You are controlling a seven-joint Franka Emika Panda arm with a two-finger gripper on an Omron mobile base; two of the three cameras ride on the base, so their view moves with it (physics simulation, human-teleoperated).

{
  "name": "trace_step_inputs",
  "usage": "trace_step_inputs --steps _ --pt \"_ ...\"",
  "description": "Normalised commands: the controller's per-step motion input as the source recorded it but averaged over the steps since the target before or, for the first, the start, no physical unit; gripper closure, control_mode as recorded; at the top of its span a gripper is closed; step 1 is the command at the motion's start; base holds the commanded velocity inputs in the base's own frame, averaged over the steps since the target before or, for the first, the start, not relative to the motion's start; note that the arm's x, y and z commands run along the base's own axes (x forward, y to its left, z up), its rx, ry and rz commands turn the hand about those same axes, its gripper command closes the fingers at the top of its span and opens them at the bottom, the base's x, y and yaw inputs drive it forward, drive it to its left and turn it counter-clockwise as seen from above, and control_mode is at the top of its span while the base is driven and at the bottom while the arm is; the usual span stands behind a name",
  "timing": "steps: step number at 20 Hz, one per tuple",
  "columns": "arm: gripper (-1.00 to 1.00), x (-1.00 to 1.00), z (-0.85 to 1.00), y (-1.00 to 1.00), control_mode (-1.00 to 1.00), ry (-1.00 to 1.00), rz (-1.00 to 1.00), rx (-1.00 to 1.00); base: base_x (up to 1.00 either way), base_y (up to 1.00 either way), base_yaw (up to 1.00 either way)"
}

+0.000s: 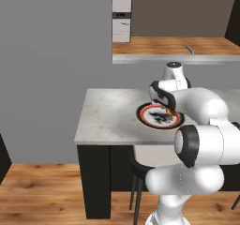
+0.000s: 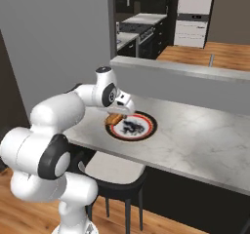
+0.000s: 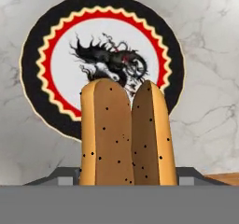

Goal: Move the hot dog bun to the plate on the dining table and place the condiment next to that plate. Then navigate to the fridge and take the sausage and place it on the plate as well.

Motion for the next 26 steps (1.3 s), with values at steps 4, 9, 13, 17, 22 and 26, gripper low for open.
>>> trace_step_inputs --steps 4,9,13,17,22,26 --pt "1.00 0.48 -0.61 -0.21 -1.00 0.07 0.00 0.03 0.00 0.00 0.00" --pt "1.00 0.36 -0.63 0.00 -1.00 0.00 0.02 0.05 0.00 0.00 0.00" --pt "1.00 0.20 -0.46 0.13 -1.00 -0.03 0.07 0.06 0.00 0.00 0.00" --pt "1.00 0.21 -0.21 0.22 -1.00 -0.15 0.05 0.02 0.00 0.00 0.00" --pt "1.00 0.44 -0.08 0.10 -1.00 -0.15 0.00 0.00 0.00 0.00 0.00" --pt "1.00 0.14 -0.26 0.00 -1.00 -0.01 0.00 0.00 0.00 0.00 0.00"
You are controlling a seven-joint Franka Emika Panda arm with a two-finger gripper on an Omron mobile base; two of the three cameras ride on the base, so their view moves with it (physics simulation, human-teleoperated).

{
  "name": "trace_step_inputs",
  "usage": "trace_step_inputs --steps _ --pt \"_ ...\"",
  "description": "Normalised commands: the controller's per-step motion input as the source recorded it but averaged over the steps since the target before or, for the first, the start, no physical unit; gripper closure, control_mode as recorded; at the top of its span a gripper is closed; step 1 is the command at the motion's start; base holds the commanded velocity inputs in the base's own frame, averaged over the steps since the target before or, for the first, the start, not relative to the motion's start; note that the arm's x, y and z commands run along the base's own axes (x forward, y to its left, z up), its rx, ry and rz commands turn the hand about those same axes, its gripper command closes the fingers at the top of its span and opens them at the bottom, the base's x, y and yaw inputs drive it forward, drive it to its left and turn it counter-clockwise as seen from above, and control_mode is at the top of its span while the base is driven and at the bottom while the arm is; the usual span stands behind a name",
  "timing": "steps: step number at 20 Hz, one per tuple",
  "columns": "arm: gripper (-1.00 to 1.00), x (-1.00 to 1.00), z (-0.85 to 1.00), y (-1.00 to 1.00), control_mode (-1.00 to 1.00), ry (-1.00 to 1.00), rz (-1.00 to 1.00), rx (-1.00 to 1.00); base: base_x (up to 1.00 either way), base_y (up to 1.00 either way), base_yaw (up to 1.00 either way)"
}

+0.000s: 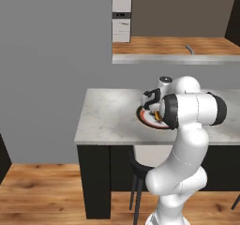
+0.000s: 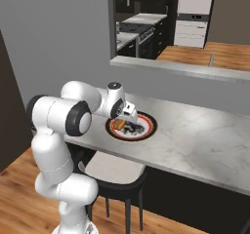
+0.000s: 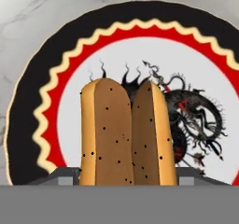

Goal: Move the hot dog bun to the plate on the dining table and place the condiment next to that plate. Then navigate to the fridge and take the sausage and place it on the plate as well.

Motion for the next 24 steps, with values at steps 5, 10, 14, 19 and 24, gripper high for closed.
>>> trace_step_inputs --steps 5,10,14,19,24 --pt "1.00 0.06 -0.28 0.00 -1.00 0.00 0.00 0.00 0.00 0.00 0.00" --pt "-1.00 0.26 -0.03 0.00 -1.00 0.00 0.00 0.00 0.00 0.00 0.00" --pt "-1.00 0.22 0.00 0.00 -1.00 0.00 0.00 0.00 0.00 0.00 0.00" --pt "-1.00 -0.01 0.12 0.00 -1.00 0.00 0.00 0.00 0.00 0.00 0.00" --pt "-1.00 -0.16 0.49 0.00 -1.00 0.00 0.00 0.00 0.00 0.00 0.00"
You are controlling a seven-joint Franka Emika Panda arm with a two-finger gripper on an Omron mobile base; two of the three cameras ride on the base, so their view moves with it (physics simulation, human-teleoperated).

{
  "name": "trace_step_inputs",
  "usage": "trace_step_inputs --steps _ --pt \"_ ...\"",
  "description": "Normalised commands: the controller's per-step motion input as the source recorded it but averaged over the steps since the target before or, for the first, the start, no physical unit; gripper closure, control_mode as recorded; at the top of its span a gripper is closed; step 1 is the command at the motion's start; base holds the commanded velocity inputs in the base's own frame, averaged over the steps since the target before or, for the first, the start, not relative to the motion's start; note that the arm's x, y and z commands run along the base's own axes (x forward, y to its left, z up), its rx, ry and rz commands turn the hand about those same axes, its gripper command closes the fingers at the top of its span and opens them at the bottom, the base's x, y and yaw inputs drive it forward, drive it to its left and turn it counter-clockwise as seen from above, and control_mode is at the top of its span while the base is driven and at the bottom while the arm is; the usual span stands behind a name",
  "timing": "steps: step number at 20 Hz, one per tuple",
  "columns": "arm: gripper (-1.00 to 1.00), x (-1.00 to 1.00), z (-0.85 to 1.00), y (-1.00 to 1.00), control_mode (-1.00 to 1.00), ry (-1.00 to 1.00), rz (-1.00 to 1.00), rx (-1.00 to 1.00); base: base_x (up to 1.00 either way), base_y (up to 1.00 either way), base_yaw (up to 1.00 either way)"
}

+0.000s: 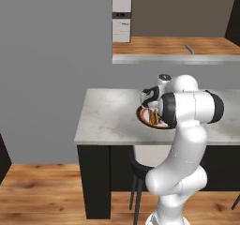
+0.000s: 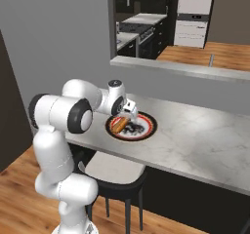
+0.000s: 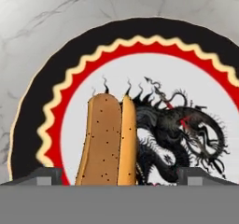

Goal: Move the hot dog bun to the plate on the dining table and place the condiment next to that plate. Then navigate to the fridge and take the sausage and place it on the plate as well.

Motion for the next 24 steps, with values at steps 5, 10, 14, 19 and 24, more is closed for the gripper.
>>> trace_step_inputs --steps 5,10,14,19,24 --pt "-1.00 -0.50 0.91 0.00 -1.00 -0.04 0.00 0.00 0.00 0.00 0.00" --pt "-1.00 -0.86 1.00 0.00 -1.00 -0.07 0.00 0.00 0.00 0.00 0.00" --pt "-1.00 -0.99 1.00 0.02 -1.00 0.00 0.00 0.00 0.00 0.00 0.00" --pt "-1.00 -1.00 0.72 0.15 -1.00 0.03 -0.01 0.00 0.00 0.00 0.00" --pt "-1.00 -1.00 0.38 0.41 -1.00 0.11 0.00 0.00 0.00 0.00 0.00"
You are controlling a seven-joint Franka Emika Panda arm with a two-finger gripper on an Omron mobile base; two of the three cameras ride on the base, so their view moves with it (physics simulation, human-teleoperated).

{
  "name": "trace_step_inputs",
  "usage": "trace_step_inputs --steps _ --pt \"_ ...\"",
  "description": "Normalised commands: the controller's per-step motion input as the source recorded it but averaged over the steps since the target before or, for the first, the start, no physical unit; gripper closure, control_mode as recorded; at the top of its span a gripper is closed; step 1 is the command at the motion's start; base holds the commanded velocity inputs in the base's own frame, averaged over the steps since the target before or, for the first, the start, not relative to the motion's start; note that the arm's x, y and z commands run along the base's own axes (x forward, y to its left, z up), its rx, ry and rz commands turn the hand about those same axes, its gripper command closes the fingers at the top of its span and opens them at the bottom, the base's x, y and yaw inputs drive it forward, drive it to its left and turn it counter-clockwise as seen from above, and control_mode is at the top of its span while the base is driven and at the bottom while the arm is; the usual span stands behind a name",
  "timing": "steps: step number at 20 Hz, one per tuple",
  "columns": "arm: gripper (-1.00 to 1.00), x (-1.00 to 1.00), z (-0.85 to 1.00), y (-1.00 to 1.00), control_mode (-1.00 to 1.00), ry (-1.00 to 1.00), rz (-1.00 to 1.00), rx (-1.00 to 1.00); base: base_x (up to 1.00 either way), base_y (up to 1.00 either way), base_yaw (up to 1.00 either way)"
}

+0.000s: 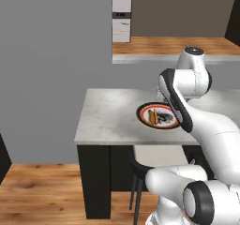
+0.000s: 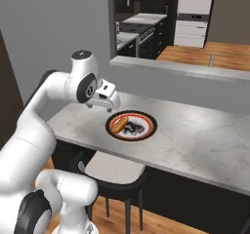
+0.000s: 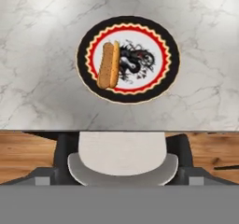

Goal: Move the hot dog bun to the plate on the dining table and place the condiment next to that plate. Then navigate to the fridge and take the sausage and place it on the plate as well.

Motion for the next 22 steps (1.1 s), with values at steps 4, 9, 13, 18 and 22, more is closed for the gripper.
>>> trace_step_inputs --steps 4,9,13,18,22 --pt "-1.00 -0.79 0.06 0.27 -1.00 0.11 0.00 0.00 0.00 0.00 0.00" --pt "-1.00 -0.12 0.00 0.03 1.00 0.01 0.00 0.00 -0.54 0.05 0.00" --pt "-1.00 0.00 0.00 0.00 1.00 0.00 0.00 0.00 -0.90 -0.52 -0.08" --pt "-1.00 0.00 0.00 0.00 1.00 0.00 0.00 0.00 -0.39 -1.00 -0.14" --pt "-1.00 0.00 0.00 0.00 1.00 0.00 0.00 0.00 -0.10 -1.00 -0.14"
